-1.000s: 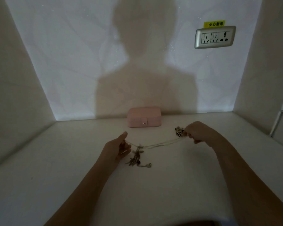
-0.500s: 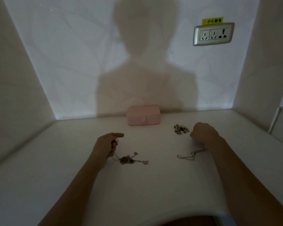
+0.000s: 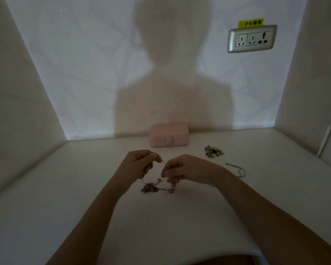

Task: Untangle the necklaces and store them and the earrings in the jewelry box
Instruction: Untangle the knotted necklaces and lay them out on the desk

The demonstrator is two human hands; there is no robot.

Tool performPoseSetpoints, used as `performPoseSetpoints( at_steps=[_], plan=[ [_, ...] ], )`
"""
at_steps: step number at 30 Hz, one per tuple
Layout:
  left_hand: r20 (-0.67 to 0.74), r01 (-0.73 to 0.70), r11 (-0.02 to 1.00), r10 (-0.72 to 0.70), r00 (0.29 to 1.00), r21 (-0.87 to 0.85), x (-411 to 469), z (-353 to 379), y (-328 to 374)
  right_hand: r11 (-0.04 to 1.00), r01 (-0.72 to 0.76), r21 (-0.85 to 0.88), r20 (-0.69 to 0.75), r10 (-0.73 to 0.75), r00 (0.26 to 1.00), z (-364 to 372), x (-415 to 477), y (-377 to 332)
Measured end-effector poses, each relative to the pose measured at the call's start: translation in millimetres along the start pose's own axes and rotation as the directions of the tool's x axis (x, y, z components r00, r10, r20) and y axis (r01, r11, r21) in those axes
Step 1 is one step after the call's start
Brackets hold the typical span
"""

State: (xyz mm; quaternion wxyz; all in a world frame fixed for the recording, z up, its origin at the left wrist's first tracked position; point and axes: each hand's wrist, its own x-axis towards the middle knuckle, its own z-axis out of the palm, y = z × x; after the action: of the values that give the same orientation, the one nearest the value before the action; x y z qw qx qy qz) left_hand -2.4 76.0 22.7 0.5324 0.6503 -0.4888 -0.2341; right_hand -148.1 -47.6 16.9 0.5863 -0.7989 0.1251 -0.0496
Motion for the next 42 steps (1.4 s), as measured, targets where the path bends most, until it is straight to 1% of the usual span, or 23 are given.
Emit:
performPoseSetpoints(
  at_steps=[2, 4, 6, 9, 11, 13, 15, 19, 23, 26, 28, 29, 31, 32, 33, 34, 35, 36, 37, 38, 40, 41, 42],
  plan=[
    [0.010, 0.055, 0.988, -0.055, 0.998, -0.143, 0.8, -8.7, 1.9, 0.998, 0.009, 0.060, -0.191, 0.003, 0.982, -7.4, 2.5, 3.9],
    [0.084, 0.156, 0.933, -0.136, 0.987, -0.325, 2.7, -18.2, 2.2, 0.966, 0.083, 0.243, -0.412, 0.025, 0.911, -21.0, 5.1, 8.6],
    [0.191, 0.229, 0.871, -0.159, 0.969, -0.435, 3.1, -24.7, -0.3, 0.873, 0.173, 0.455, -0.499, 0.089, 0.862, -33.2, 3.4, 10.1],
    [0.291, 0.253, 0.794, -0.100, 0.951, -0.553, 1.1, -26.7, -3.2, 0.694, 0.216, 0.687, -0.463, 0.189, 0.866, -44.3, -1.2, 9.9],
    [0.313, 0.265, 0.745, -0.079, 0.946, -0.613, -0.4, -28.6, -3.8, 0.661, 0.134, 0.738, -0.361, 0.219, 0.907, -51.7, -6.4, 8.7],
    [0.353, 0.328, 0.689, -0.111, 0.929, -0.647, 0.2, -34.5, -4.5, 0.692, -0.001, 0.722, -0.208, 0.219, 0.953, -61.8, -14.1, 7.6],
    [0.410, 0.412, 0.641, -0.162, 0.898, -0.648, 0.9, -40.7, -7.2, 0.747, -0.095, 0.658, -0.106, 0.217, 0.970, -72.2, -23.6, 6.5],
    [0.440, 0.481, 0.627, -0.235, 0.867, -0.613, 1.8, -42.7, -17.3, 0.822, -0.202, 0.532, -0.034, 0.259, 0.965, -78.0, -35.5, 5.0],
    [0.430, 0.507, 0.588, -0.280, 0.858, -0.630, 1.7, -45.2, -24.9, 0.824, -0.277, 0.494, 0.044, 0.294, 0.955, -67.8, -31.2, 6.8],
    [0.306, 0.497, 0.581, -0.400, 0.864, -0.645, 2.0, -48.0, -31.9, 0.821, -0.261, 0.508, 0.015, 0.295, 0.956, -53.7, -14.5, 14.2],
    [0.240, 0.477, 0.592, -0.436, 0.868, -0.650, 3.3, -50.4, -36.7, 0.819, -0.167, 0.550, -0.080, 0.250, 0.965, -41.6, 3.0, 19.6],
    [0.197, 0.455, 0.620, -0.440, 0.876, -0.640, 4.1, -50.3, -38.3, 0.813, -0.091, 0.575, -0.140, 0.207, 0.968, -36.1, 11.1, 19.8],
    [0.035, 0.407, 0.733, -0.465, 0.885, -0.545, 6.3, -48.4, -43.0, 0.803, 0.048, 0.595, -0.237, 0.118, 0.964, -27.1, 25.8, 19.2],
    [-0.078, 0.397, 0.794, -0.482, 0.873, -0.459, 8.2, -47.9, -46.6, 0.807, 0.079, 0.585, -0.258, 0.093, 0.962, -23.9, 31.5, 19.1],
    [-0.194, 0.403, 0.839, -0.492, 0.849, -0.366, 9.4, -47.4, -49.4, 0.845, 0.082, 0.528, -0.275, 0.078, 0.958, -20.8, 35.5, 19.2],
    [-0.319, 0.416, 0.877, -0.476, 0.819, -0.241, 9.9, -47.8, -53.4, 0.917, 0.072, 0.392, -0.306, 0.056, 0.950, -17.2, 38.4, 19.3],
    [-0.444, 0.439, 0.896, -0.418, 0.792, -0.060, 10.0, -49.0, -57.8, 0.984, 0.039, 0.174, -0.360, 0.027, 0.932, -12.6, 38.0, 17.6],
    [-0.532, 0.453, 0.877, -0.312, 0.788, 0.157, 9.1, -49.7, -60.9, 0.999, 0.002, -0.038, -0.412, -0.018, 0.911, -8.2, 35.9, 15.7],
    [-0.550, 0.434, 0.837, -0.202, 0.810, 0.334, 7.1, -48.6, -61.6, 0.980, -0.009, -0.197, -0.440, -0.080, 0.894, -3.2, 32.8, 14.4],
    [-0.522, 0.363, 0.818, -0.092, 0.848, 0.446, 6.1, -45.3, -60.4, 0.959, 0.003, -0.285, -0.436, -0.132, 0.890, 2.6, 28.4, 12.6],
    [-0.358, 0.147, 0.827, 0.070, 0.931, 0.543, 5.7, -34.0, -54.7, 0.915, 0.014, -0.403, -0.338, -0.163, 0.927, 18.2, 16.8, 9.6],
    [-0.252, 0.050, 0.815, 0.120, 0.960, 0.577, 6.5, -26.1, -51.5, 0.876, 0.002, -0.482, -0.286, -0.160, 0.945, 25.5, 11.2, 10.6],
    [-0.144, -0.014, 0.795, 0.127, 0.981, 0.607, 7.4, -19.5, -51.4, 0.836, -0.010, -0.549, -0.256, -0.157, 0.954, 32.3, 7.1, 12.9]
  ],
)
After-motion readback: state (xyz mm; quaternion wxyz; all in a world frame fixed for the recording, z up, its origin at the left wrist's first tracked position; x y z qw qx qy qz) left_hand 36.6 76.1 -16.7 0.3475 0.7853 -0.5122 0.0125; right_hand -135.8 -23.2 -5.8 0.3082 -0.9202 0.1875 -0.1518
